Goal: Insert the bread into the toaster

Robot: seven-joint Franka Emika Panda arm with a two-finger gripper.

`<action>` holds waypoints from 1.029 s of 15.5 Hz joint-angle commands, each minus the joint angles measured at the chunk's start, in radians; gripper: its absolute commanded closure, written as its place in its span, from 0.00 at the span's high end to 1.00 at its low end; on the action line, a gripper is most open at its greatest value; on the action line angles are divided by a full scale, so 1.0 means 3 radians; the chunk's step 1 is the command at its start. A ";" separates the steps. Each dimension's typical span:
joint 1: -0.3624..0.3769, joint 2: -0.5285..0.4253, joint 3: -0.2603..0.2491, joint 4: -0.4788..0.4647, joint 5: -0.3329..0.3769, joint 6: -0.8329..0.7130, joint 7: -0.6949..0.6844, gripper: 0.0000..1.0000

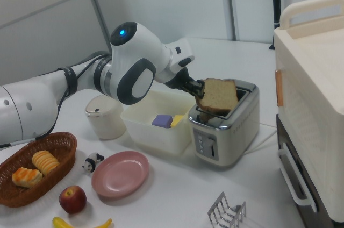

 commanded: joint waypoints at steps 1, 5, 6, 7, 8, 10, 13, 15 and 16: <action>-0.0087 -0.0006 -0.0040 0.0008 -0.0055 0.0115 -0.0036 0.04; -0.0108 -0.0037 -0.0045 0.0018 -0.0029 0.0233 0.0061 0.00; -0.0108 -0.0052 -0.0045 0.0023 -0.0029 0.0233 0.0107 0.00; -0.0097 -0.0062 -0.0040 0.0023 -0.0029 0.0233 0.0133 0.00; -0.0087 -0.0052 -0.0040 0.0018 -0.0029 0.0233 0.0138 0.00; -0.0087 -0.0052 -0.0029 0.0018 -0.0019 0.0233 0.0153 0.00; -0.0092 -0.0047 -0.0029 0.0018 -0.0014 0.0233 0.0169 0.00; -0.0102 -0.0047 -0.0029 0.0023 0.0011 0.0233 0.0286 0.00; -0.0102 -0.0052 -0.0024 0.0023 0.0017 0.0233 0.0352 0.00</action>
